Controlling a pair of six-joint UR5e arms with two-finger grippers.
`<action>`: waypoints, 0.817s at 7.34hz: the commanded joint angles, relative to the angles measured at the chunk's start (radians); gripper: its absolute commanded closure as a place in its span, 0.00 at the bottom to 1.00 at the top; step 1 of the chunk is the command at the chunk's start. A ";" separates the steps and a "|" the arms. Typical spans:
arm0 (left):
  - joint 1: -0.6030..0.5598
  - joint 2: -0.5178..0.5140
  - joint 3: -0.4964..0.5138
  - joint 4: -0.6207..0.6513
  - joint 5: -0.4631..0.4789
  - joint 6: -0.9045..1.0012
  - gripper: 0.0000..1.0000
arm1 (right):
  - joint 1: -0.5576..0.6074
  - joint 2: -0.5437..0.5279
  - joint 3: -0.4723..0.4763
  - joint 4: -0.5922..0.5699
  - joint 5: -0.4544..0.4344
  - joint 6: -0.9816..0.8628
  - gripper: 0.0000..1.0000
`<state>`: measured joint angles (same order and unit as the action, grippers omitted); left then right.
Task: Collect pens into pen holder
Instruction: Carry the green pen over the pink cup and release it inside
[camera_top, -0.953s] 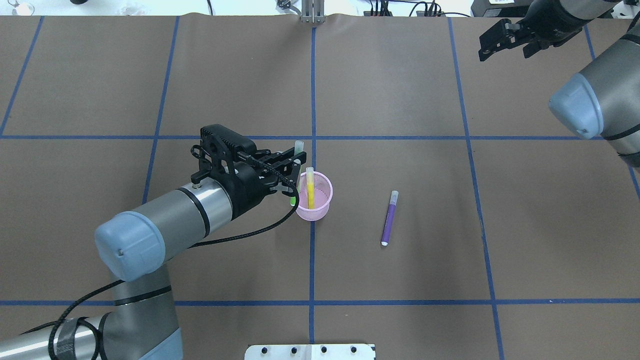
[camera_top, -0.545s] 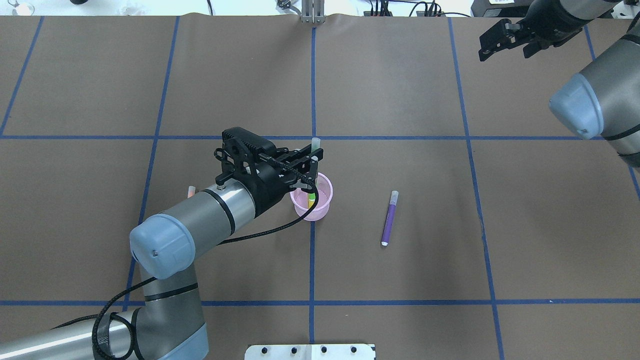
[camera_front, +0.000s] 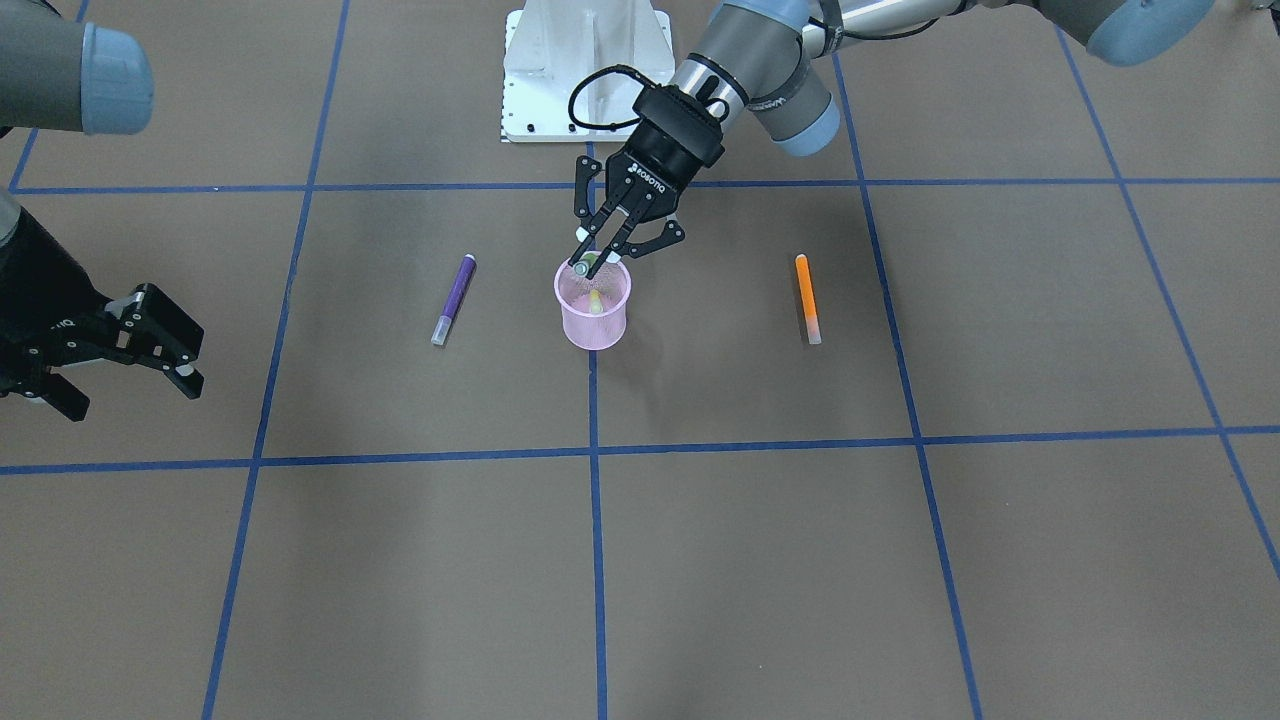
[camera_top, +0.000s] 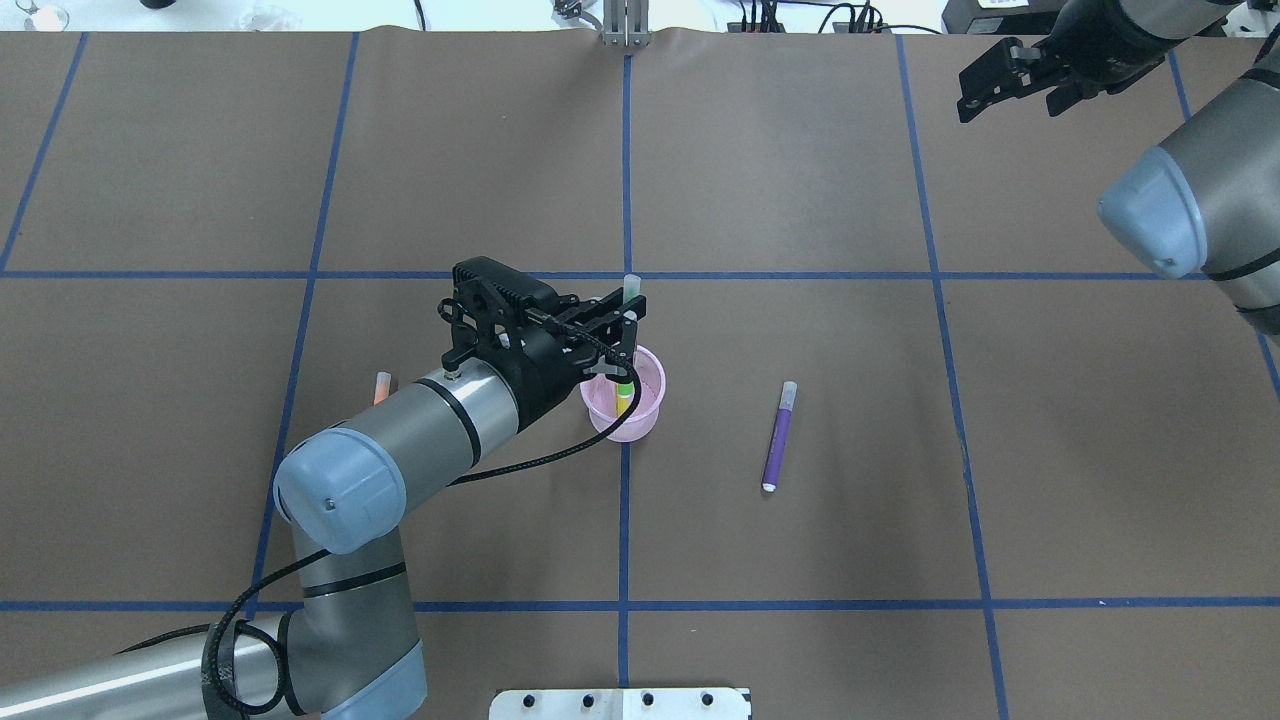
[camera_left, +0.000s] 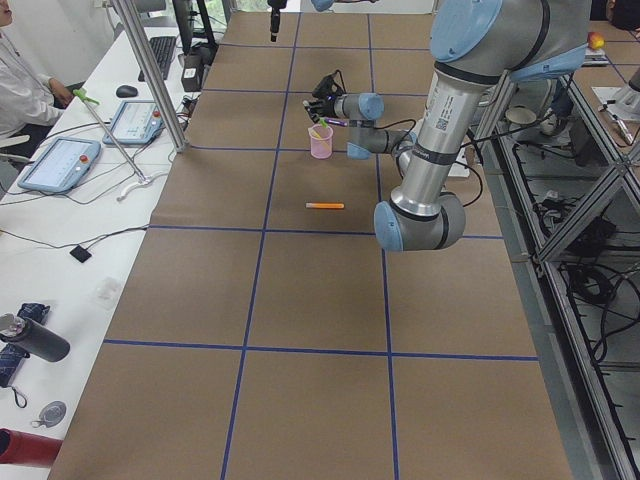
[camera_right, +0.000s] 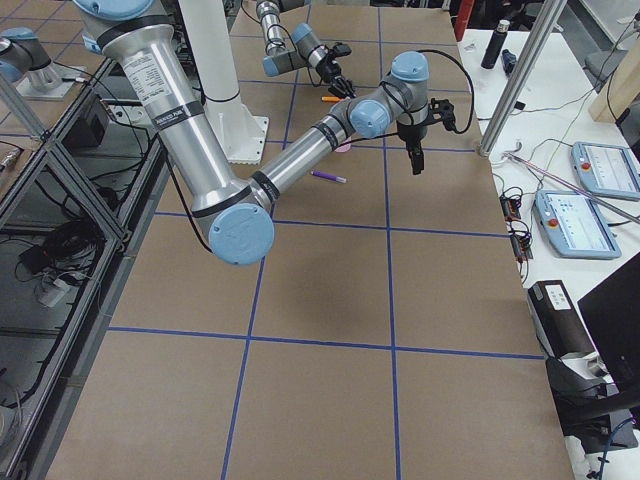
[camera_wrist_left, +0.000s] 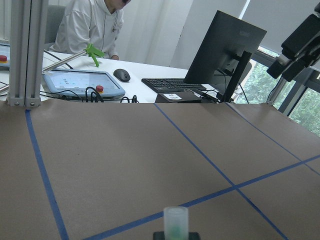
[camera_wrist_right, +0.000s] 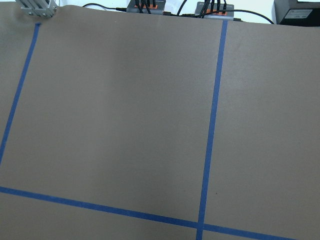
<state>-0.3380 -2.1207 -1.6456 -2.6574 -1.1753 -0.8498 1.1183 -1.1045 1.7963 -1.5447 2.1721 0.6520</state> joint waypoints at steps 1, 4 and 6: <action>0.001 -0.004 0.006 -0.001 0.000 0.000 0.58 | -0.002 0.000 0.000 0.000 0.000 0.000 0.01; -0.004 -0.004 -0.003 0.001 -0.007 0.000 0.32 | -0.005 0.000 0.000 0.002 0.000 0.003 0.01; -0.015 0.007 -0.089 0.118 -0.038 -0.002 0.24 | -0.043 -0.005 0.026 0.002 -0.039 0.173 0.01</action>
<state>-0.3458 -2.1221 -1.6828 -2.6189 -1.1926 -0.8509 1.1027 -1.1056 1.8039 -1.5434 2.1623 0.7118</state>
